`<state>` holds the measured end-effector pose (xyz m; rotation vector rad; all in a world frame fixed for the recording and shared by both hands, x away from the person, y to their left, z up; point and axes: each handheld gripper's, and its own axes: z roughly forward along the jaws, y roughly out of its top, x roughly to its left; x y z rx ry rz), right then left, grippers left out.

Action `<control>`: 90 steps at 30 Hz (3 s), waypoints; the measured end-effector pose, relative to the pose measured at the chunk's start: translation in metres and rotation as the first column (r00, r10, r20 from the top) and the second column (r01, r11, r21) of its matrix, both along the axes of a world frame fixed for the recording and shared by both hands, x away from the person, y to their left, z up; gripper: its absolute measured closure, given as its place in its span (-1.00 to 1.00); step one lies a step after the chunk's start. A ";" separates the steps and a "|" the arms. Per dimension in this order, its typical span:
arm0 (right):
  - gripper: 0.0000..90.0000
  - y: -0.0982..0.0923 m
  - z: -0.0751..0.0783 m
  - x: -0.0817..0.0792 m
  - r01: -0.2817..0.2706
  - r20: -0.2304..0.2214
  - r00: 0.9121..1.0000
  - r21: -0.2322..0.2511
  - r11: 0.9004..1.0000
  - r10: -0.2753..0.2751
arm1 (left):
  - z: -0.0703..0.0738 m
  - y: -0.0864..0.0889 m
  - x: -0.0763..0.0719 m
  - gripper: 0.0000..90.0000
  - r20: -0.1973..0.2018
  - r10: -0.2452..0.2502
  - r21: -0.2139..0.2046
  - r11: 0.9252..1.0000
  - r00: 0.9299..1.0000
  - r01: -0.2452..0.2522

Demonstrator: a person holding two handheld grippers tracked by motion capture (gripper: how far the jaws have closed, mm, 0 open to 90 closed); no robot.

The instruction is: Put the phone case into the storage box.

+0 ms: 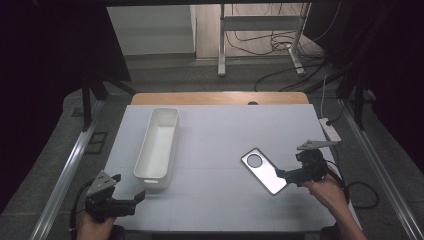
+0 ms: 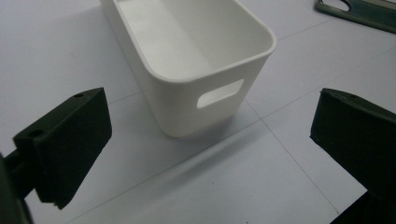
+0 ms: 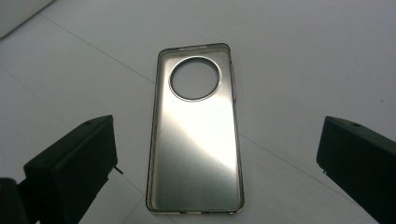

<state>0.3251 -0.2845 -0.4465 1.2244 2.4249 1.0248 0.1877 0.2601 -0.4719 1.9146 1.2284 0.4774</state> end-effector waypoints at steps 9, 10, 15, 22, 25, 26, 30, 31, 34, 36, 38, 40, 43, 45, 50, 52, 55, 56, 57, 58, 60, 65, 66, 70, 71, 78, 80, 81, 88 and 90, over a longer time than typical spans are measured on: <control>-1.00 0.010 -0.003 0.012 -0.004 -0.008 1.000 -0.039 0.999 0.004 | 0.000 0.000 0.000 -1.00 -0.001 -0.002 0.002 1.000 1.000 0.002; -1.00 0.011 -0.003 0.014 -0.007 -0.006 1.000 -0.042 0.999 0.007 | 0.000 0.000 0.000 -1.00 -0.001 -0.003 0.002 1.000 1.000 0.003; -1.00 0.015 -0.004 0.019 -0.010 -0.017 1.000 -0.059 0.998 0.009 | 0.000 0.000 0.000 -1.00 -0.002 -0.004 0.004 1.000 1.000 0.004; -1.00 0.021 -0.005 0.030 -0.005 -0.020 1.000 -0.061 0.998 0.004 | 0.000 -0.001 0.000 -1.00 -0.003 -0.005 0.005 1.000 1.000 0.005; -1.00 0.024 -0.005 0.035 0.001 -0.033 0.999 -0.058 0.998 -0.003 | 0.000 -0.001 0.000 -1.00 -0.002 -0.006 0.003 1.000 1.000 0.006; -1.00 0.025 -0.005 0.036 0.001 -0.042 0.999 -0.060 0.998 -0.003 | 0.000 0.000 0.000 -1.00 -0.002 -0.006 0.005 1.000 1.000 0.006; -1.00 0.028 -0.007 0.040 0.008 -0.078 0.997 -0.064 0.998 -0.013 | 0.000 -0.001 0.000 -1.00 -0.002 -0.008 0.007 1.000 1.000 0.009; -1.00 0.029 -0.008 0.041 0.014 -0.088 0.996 -0.064 0.998 -0.019 | 0.000 -0.001 0.000 -1.00 -0.002 -0.009 0.007 1.000 1.000 0.009; -1.00 0.029 -0.011 0.043 0.019 -0.095 0.995 -0.080 0.997 -0.027 | 0.000 -0.001 0.000 -1.00 -0.002 -0.009 0.007 1.000 1.000 0.009; -1.00 0.029 -0.013 0.044 0.020 -0.100 0.995 -0.086 0.996 -0.029 | 0.000 -0.001 0.000 -1.00 -0.002 -0.010 0.009 1.000 1.000 0.010; -1.00 0.029 -0.014 0.044 0.017 -0.102 0.994 -0.093 0.995 -0.027 | 0.000 -0.001 0.000 -1.00 -0.002 -0.011 0.010 1.000 1.000 0.011; -1.00 0.029 -0.016 0.045 0.012 -0.107 0.994 -0.095 0.995 -0.022 | 0.000 -0.001 0.001 -1.00 -0.004 -0.011 0.009 1.000 1.000 0.011; -0.99 0.029 -0.021 0.045 0.011 -0.125 0.992 -0.113 0.994 -0.025 | 0.000 -0.001 0.001 -1.00 -0.004 -0.011 0.011 1.000 1.000 0.011; -0.98 0.029 -0.025 0.045 0.010 -0.129 0.991 -0.127 0.992 -0.027 | 0.000 -0.002 0.001 -1.00 -0.005 -0.012 0.014 1.000 1.000 0.012; -0.92 0.030 -0.031 0.045 0.002 -0.139 0.990 -0.152 0.988 -0.023 | 0.000 -0.002 0.001 -1.00 -0.006 -0.015 0.016 1.000 1.000 0.015; -0.90 0.030 -0.033 0.045 0.002 -0.137 0.990 -0.157 0.988 -0.024 | 0.000 -0.002 0.001 -1.00 -0.006 -0.016 0.015 1.000 1.000 0.016; -0.87 0.030 -0.036 0.045 -0.006 -0.142 0.990 -0.162 0.987 -0.018 | 0.000 -0.002 0.001 -1.00 -0.006 -0.017 0.017 1.000 1.000 0.017; -0.86 0.030 -0.038 0.045 -0.005 -0.142 0.990 -0.171 0.985 -0.020 | 0.000 -0.002 0.001 -1.00 -0.006 -0.017 0.017 1.000 1.000 0.017; -0.84 0.030 -0.039 0.045 -0.007 -0.143 0.990 -0.174 0.985 -0.019 | 0.000 -0.002 0.001 -1.00 -0.006 -0.017 0.018 1.000 1.000 0.017; -0.83 0.030 -0.040 0.045 -0.005 -0.143 0.989 -0.175 0.985 -0.020 | 0.000 -0.002 0.001 -1.00 -0.006 -0.017 0.018 1.000 1.000 0.017; -0.78 0.029 -0.042 0.046 -0.008 -0.147 0.989 -0.180 0.984 -0.019 | 0.000 -0.002 0.001 -1.00 -0.006 -0.017 0.018 1.000 1.000 0.017; -0.65 0.028 -0.046 0.046 -0.011 -0.155 0.988 -0.187 0.982 -0.018 | 0.000 -0.002 0.001 -1.00 -0.007 -0.018 0.016 1.000 1.000 0.018; -0.56 0.027 -0.046 0.047 -0.017 -0.159 0.987 -0.192 0.981 -0.014 | 0.000 -0.002 0.001 -1.00 -0.007 -0.018 0.016 1.000 1.000 0.018; -0.24 0.026 -0.048 0.047 -0.036 -0.172 0.985 -0.198 0.980 0.001 | 0.000 -0.002 0.001 -1.00 -0.008 -0.019 0.017 1.000 1.000 0.019; -0.15 0.026 -0.049 0.047 -0.036 -0.171 0.985 -0.202 0.979 0.001 | 0.000 -0.002 0.001 -1.00 -0.008 -0.019 0.017 1.000 1.000 0.019; 0.33 0.027 -0.052 0.048 -0.064 -0.182 0.983 -0.222 0.973 0.023 | 0.000 -0.002 0.001 -1.00 -0.009 -0.018 0.018 1.000 1.000 0.019; 0.53 0.026 -0.052 0.048 -0.079 -0.187 0.982 -0.220 0.972 0.037 | 0.000 -0.002 0.001 -1.00 -0.010 -0.018 0.018 1.000 1.000 0.019; 0.60 0.026 -0.052 0.049 -0.086 -0.199 0.979 -0.212 0.974 0.043 | 0.000 -0.002 0.002 -1.00 -0.011 -0.018 0.018 1.000 1.000 0.019; 0.95 0.019 -0.051 0.050 -0.078 -0.194 0.980 -0.219 0.973 0.035 | 0.000 -0.003 0.002 -1.00 -0.014 -0.017 0.022 1.000 1.000 0.017; 0.96 0.019 -0.051 0.051 -0.086 -0.194 0.980 -0.221 0.972 0.042 | 0.000 -0.003 0.002 -1.00 -0.015 -0.017 0.019 1.000 1.000 0.017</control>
